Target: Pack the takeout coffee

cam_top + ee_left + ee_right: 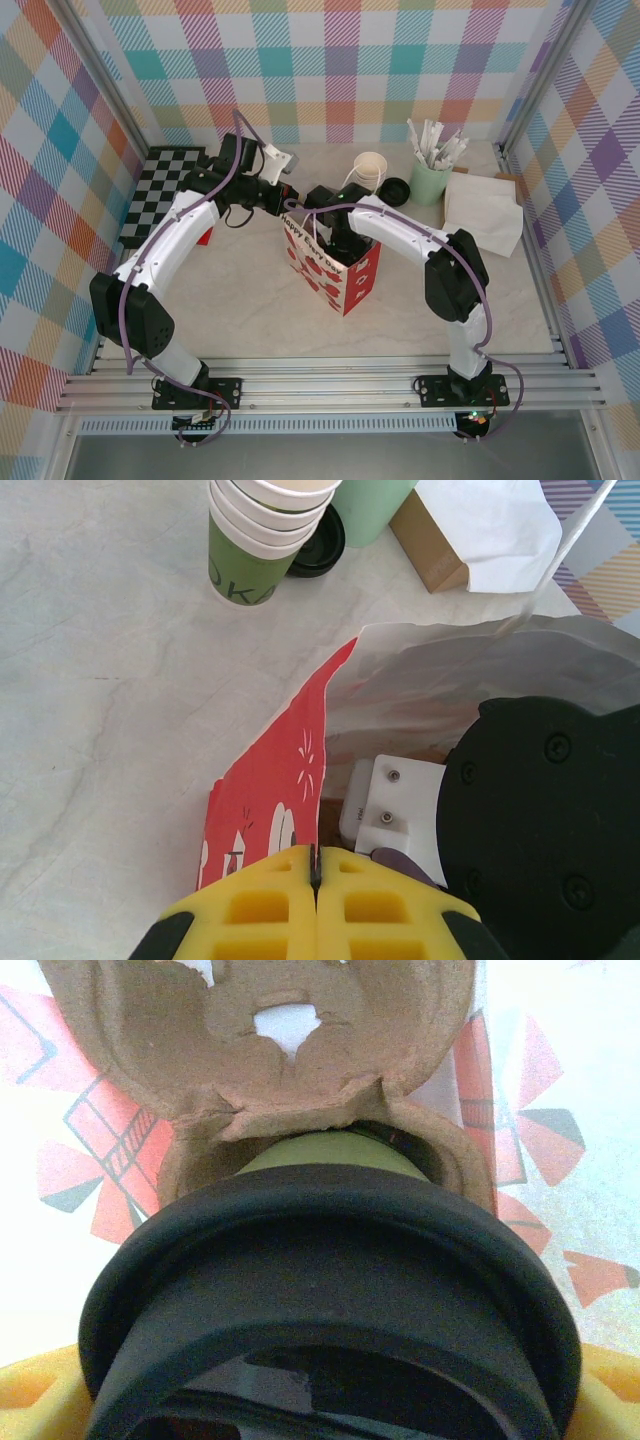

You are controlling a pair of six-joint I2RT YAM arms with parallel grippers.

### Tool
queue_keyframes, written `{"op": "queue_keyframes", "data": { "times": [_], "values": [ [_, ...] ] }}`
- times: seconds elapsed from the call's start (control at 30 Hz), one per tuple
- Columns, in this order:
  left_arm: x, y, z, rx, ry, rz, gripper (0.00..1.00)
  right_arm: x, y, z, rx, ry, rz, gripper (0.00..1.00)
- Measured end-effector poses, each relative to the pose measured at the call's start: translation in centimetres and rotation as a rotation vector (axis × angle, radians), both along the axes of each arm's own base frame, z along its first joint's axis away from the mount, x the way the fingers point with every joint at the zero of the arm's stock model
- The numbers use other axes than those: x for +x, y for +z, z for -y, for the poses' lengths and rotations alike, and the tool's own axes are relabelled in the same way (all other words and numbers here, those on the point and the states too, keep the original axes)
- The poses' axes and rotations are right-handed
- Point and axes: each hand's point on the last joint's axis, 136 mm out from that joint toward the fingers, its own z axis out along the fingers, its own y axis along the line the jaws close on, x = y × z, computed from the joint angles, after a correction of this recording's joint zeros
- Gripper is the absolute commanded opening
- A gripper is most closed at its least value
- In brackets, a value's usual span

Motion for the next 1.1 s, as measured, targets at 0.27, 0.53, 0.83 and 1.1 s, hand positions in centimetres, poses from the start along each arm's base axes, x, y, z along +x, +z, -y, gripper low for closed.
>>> {"op": "queue_keyframes", "data": {
  "times": [0.27,0.53,0.83,1.1],
  "values": [
    [-0.1,-0.1,0.0,0.001,0.000,-0.004,0.00,0.0,0.1,0.0,0.000,-0.004,0.000,0.94],
    [-0.1,-0.1,0.0,0.002,-0.001,-0.008,0.00,0.1,0.2,0.0,0.000,-0.008,0.002,1.00],
    [-0.2,-0.1,0.0,0.001,-0.003,-0.009,0.00,0.1,0.4,0.0,0.002,-0.013,0.003,1.00],
    [-0.2,-0.1,0.0,0.003,-0.005,-0.008,0.00,0.5,1.4,-0.2,0.011,-0.032,0.016,1.00]
  ]
}}
